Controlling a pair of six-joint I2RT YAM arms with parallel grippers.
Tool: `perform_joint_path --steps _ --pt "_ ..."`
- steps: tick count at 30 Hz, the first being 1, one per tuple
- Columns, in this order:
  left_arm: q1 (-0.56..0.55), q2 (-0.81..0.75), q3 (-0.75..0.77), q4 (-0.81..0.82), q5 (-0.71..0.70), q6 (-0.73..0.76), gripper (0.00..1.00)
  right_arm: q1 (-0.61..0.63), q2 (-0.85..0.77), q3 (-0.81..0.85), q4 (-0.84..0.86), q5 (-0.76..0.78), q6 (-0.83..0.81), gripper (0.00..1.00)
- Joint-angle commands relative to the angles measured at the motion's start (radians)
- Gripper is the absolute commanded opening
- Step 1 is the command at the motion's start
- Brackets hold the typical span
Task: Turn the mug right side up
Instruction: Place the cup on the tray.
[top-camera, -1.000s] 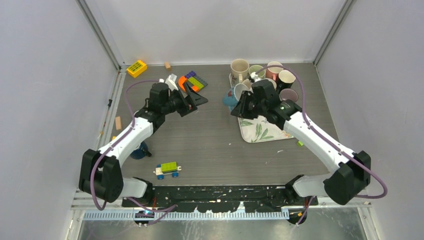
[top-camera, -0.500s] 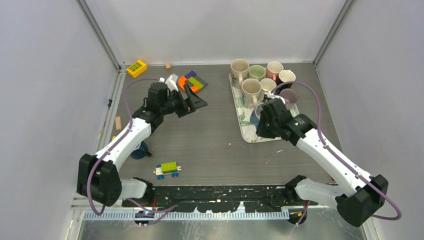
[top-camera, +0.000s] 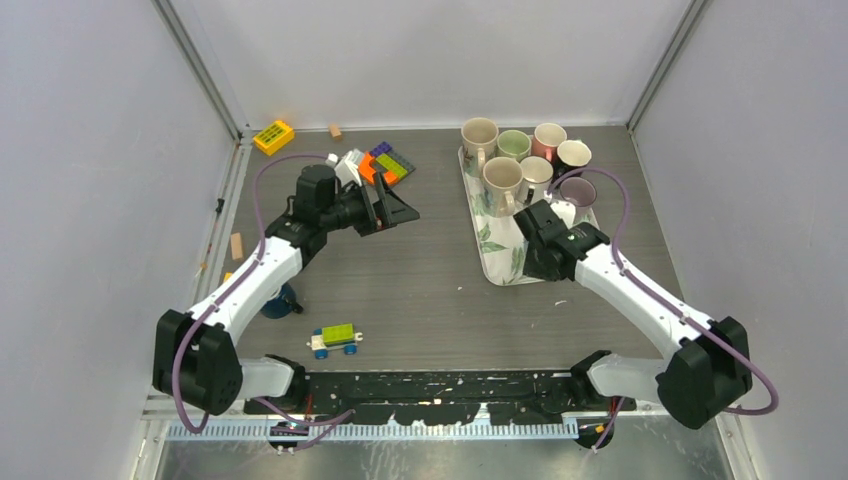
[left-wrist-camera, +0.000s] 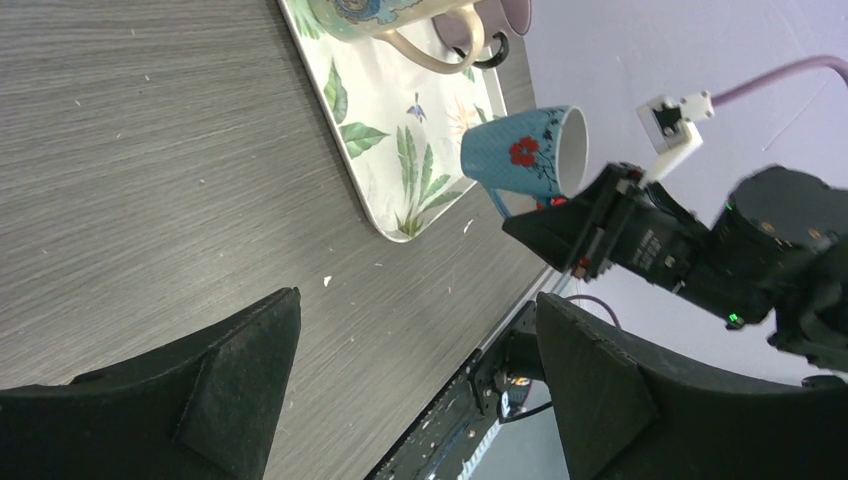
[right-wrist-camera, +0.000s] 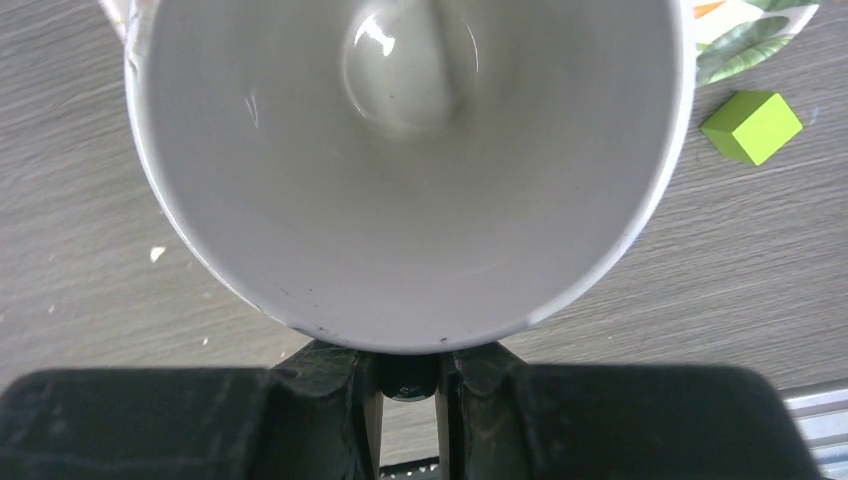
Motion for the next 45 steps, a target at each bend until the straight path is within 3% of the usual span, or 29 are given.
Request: perform_joint_path --steps 1,7,27,35,45 --pt "-0.004 -0.041 0.037 -0.001 0.054 0.047 0.88 -0.064 0.031 -0.009 0.087 0.087 0.051 0.01" --pt "-0.004 -0.031 0.032 -0.002 0.073 0.047 0.88 -0.191 0.06 -0.058 0.151 0.074 0.049 0.01" --pt "-0.004 0.0 0.027 -0.001 0.105 0.042 0.88 -0.419 0.252 -0.051 0.325 0.041 -0.033 0.01" --pt "-0.002 0.003 0.025 0.0 0.104 0.042 0.89 -0.446 0.305 0.01 0.312 0.028 -0.059 0.26" --pt "-0.002 0.008 0.028 -0.003 0.105 0.046 0.89 -0.456 0.331 0.027 0.295 0.012 -0.07 0.46"
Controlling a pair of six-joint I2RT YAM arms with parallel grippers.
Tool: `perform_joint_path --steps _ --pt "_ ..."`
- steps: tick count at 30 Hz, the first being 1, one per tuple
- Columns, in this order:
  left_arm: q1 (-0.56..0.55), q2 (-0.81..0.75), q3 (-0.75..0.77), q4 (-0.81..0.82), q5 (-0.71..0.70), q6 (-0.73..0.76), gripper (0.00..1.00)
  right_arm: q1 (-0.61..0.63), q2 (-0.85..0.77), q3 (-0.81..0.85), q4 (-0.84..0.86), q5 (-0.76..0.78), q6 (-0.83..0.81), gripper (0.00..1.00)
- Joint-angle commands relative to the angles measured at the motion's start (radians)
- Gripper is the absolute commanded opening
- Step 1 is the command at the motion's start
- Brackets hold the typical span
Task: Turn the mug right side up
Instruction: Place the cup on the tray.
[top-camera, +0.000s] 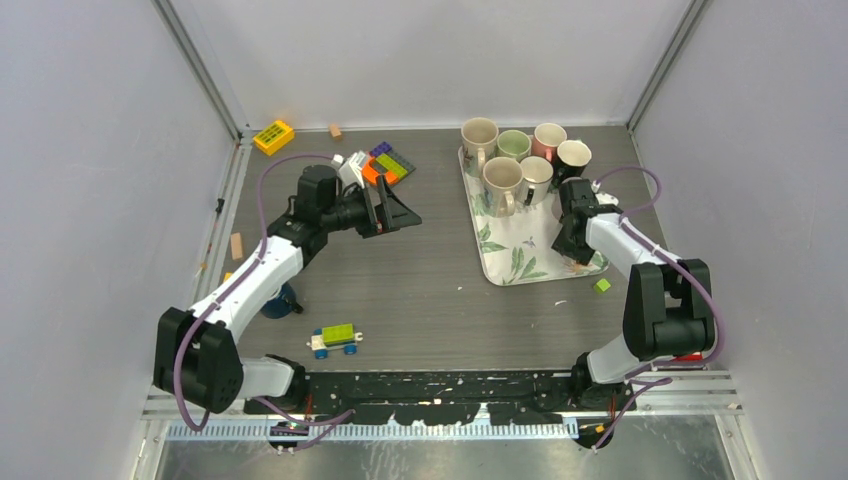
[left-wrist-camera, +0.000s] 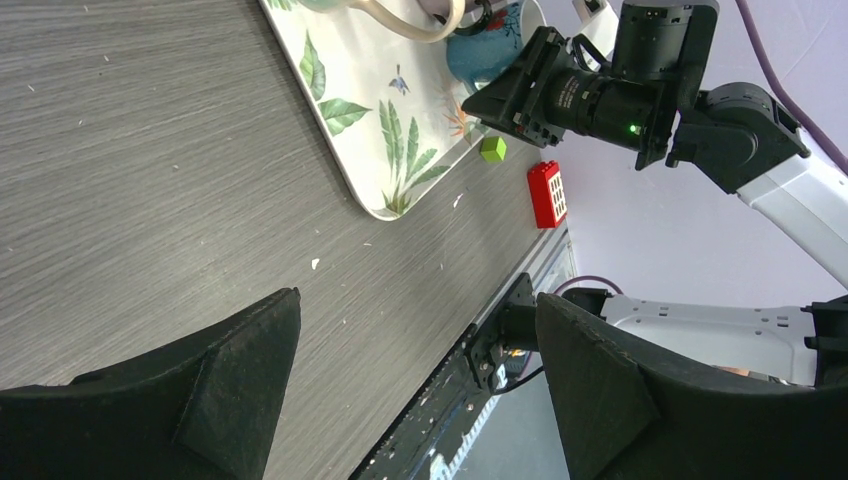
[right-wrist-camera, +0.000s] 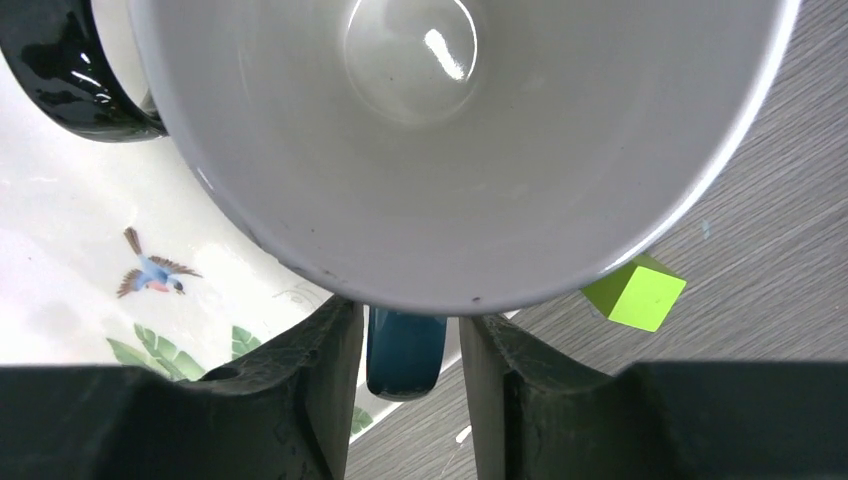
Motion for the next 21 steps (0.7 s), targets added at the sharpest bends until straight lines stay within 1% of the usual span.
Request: perform_joint_path --steps 1,6,13,16,19,21 --pt "-0.003 0.003 0.028 0.004 0.025 0.01 0.89 -0.004 -0.002 0.043 0.005 -0.004 -0.011 0.47" --pt "-0.003 0.0 0.026 -0.002 0.021 0.013 0.89 -0.005 -0.015 0.046 -0.003 -0.017 -0.015 0.57" --pt "-0.002 -0.001 0.029 -0.023 -0.02 0.012 0.89 -0.005 -0.099 0.035 -0.036 -0.027 -0.016 0.77" --pt "-0.002 -0.012 0.032 -0.045 -0.051 0.017 0.89 -0.005 -0.144 0.027 -0.051 -0.047 -0.017 0.89" --pt "-0.002 -0.039 0.037 -0.096 -0.106 0.042 0.89 -0.003 -0.188 0.019 -0.068 -0.083 -0.016 0.95" --pt "-0.002 -0.062 0.042 -0.148 -0.174 0.059 0.89 -0.002 -0.232 0.014 -0.079 -0.105 -0.014 0.97"
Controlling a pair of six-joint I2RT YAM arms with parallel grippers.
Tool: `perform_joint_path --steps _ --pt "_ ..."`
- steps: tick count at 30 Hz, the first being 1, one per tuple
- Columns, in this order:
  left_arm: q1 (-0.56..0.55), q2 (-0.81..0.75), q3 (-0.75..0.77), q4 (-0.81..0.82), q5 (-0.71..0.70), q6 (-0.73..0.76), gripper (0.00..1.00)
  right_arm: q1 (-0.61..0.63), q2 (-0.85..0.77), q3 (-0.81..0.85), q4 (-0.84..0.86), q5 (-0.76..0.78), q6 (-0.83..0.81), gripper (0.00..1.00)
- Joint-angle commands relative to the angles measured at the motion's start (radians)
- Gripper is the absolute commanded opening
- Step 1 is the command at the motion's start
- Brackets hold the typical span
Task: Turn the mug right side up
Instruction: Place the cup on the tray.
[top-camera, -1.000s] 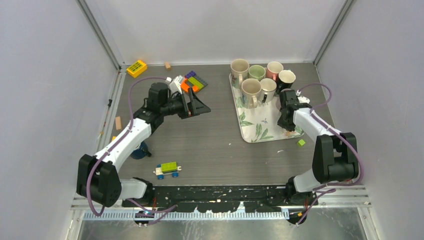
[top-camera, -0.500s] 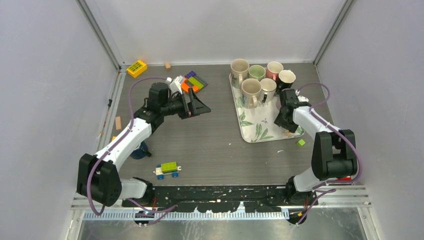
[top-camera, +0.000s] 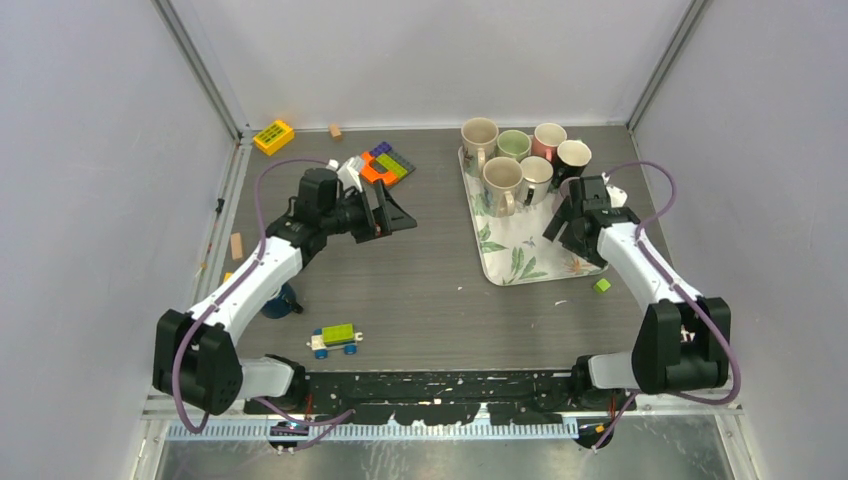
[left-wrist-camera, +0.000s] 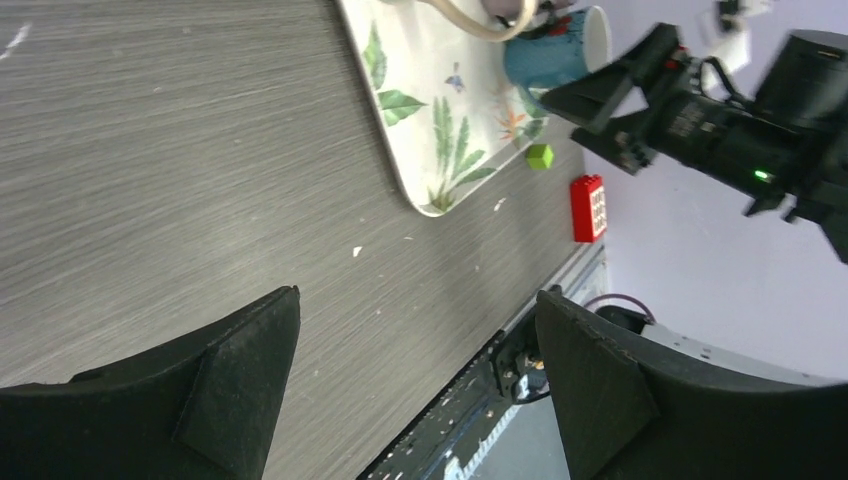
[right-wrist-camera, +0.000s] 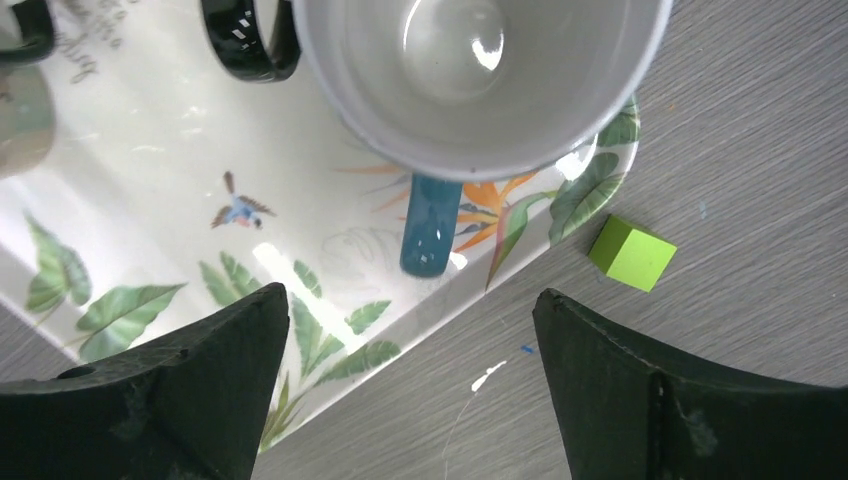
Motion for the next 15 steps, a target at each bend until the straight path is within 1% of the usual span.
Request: perform_joint_path --steps 1,3,6,10,13,15 --pt "-0.002 -0.076 0.046 -0.119 -0.151 0.057 0.89 0.002 -0.106 0.003 -0.033 -0.052 0.0 0.98" --pt "-0.002 -0.113 0.05 -0.19 -0.244 0.083 0.89 0.019 -0.142 0.004 -0.048 -0.057 0.0 1.0" --pt "-0.002 -0.172 0.053 -0.282 -0.407 0.119 0.91 0.062 -0.181 0.015 -0.067 -0.058 -0.002 1.0" --pt "0.001 -0.236 0.05 -0.399 -0.64 0.145 0.93 0.167 -0.204 0.045 -0.072 -0.035 0.008 1.0" --pt "0.026 -0.266 0.028 -0.452 -0.755 0.142 0.95 0.273 -0.194 0.081 -0.045 -0.041 0.02 1.0" --pt "0.055 -0.275 0.013 -0.473 -0.806 0.141 0.96 0.332 -0.173 0.106 -0.011 -0.058 0.024 1.0"
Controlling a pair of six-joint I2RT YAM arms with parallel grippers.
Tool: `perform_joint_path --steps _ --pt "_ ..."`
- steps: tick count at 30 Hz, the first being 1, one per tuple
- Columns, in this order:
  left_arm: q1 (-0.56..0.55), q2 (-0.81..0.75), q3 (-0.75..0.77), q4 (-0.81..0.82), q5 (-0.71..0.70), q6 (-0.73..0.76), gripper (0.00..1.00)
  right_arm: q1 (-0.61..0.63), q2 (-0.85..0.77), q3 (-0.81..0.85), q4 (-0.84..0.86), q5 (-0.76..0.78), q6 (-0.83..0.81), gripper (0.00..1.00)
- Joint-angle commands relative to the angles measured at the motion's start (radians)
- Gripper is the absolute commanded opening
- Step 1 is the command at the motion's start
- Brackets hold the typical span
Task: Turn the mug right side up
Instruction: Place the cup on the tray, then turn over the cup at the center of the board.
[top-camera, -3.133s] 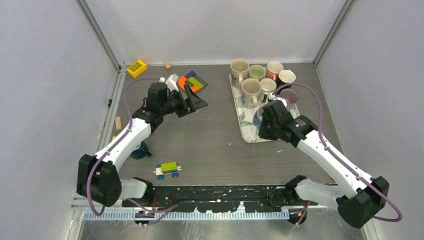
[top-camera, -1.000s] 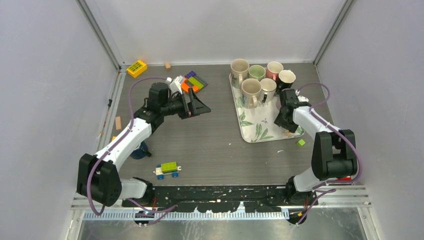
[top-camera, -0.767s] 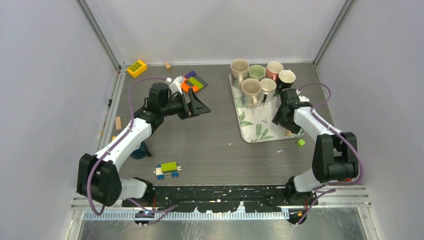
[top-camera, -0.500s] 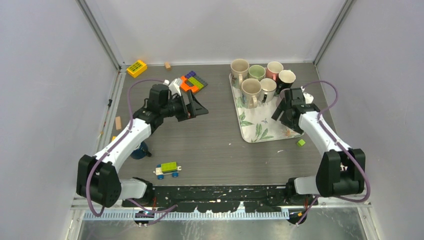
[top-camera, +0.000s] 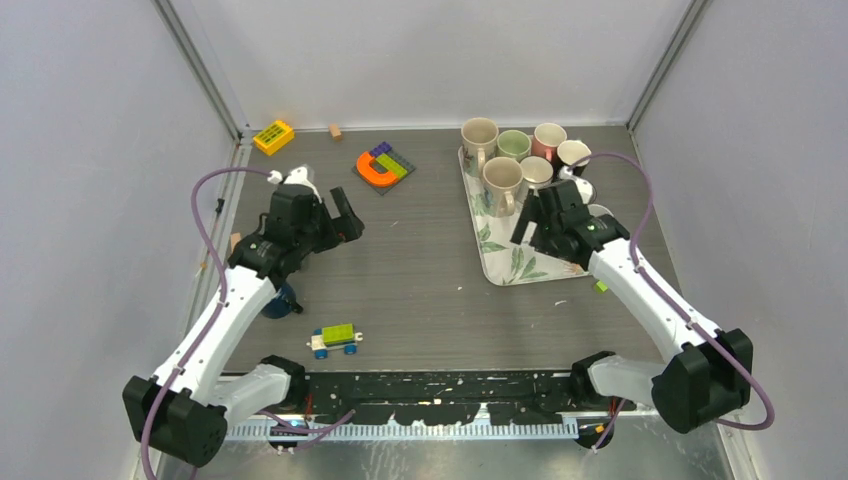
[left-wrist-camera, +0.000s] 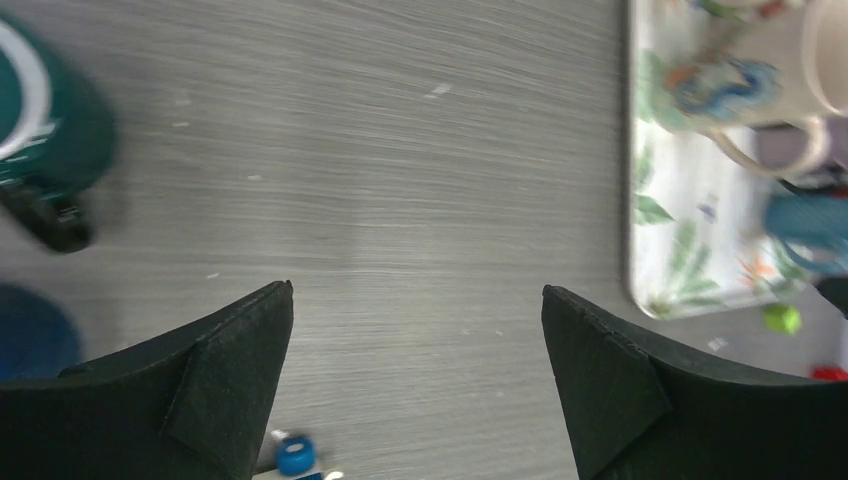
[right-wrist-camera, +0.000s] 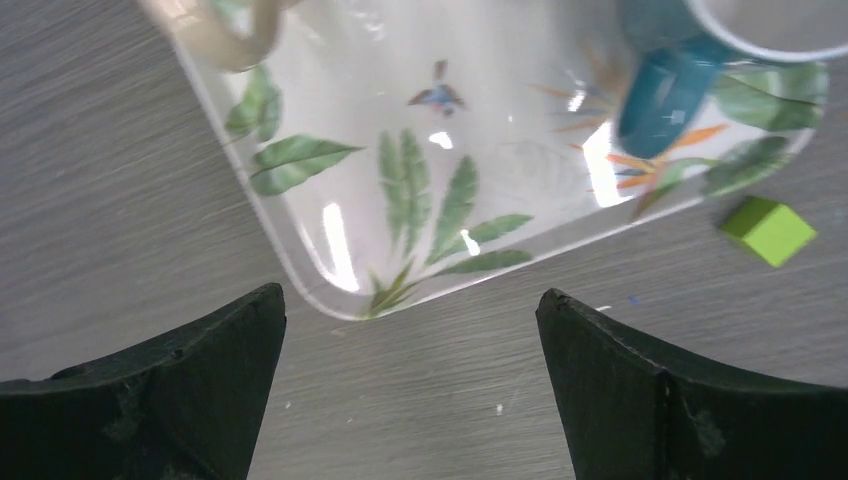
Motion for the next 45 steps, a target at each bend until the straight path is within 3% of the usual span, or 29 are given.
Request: perform_joint_path --steps 1,8,17,36,40,45 --pt "0.056 -0.022 -0.005 -0.105 -0.23 0.027 0.96 0.12 0.024 0.093 0.073 -0.019 0.015 1.0" --pt "0.192 0.045 -0.027 -0.106 -0.26 0.043 0.98 0.252 0.157 0.182 0.154 -0.093 -0.016 1.0" --pt "0.32 0.19 -0.026 -0.056 -0.216 0.071 1.0 0.268 0.206 0.198 0.194 -0.154 -0.063 1.0" --pt "0.382 0.469 0.082 -0.003 -0.203 0.088 1.0 0.268 0.222 0.171 0.25 -0.194 -0.091 1.0" --pt "0.381 0.506 0.099 0.004 -0.184 0.091 0.88 0.268 0.216 0.165 0.254 -0.188 -0.094 1.0" --pt "0.382 0.51 0.098 0.008 -0.183 0.09 0.63 0.266 0.211 0.16 0.258 -0.192 -0.094 1.0"
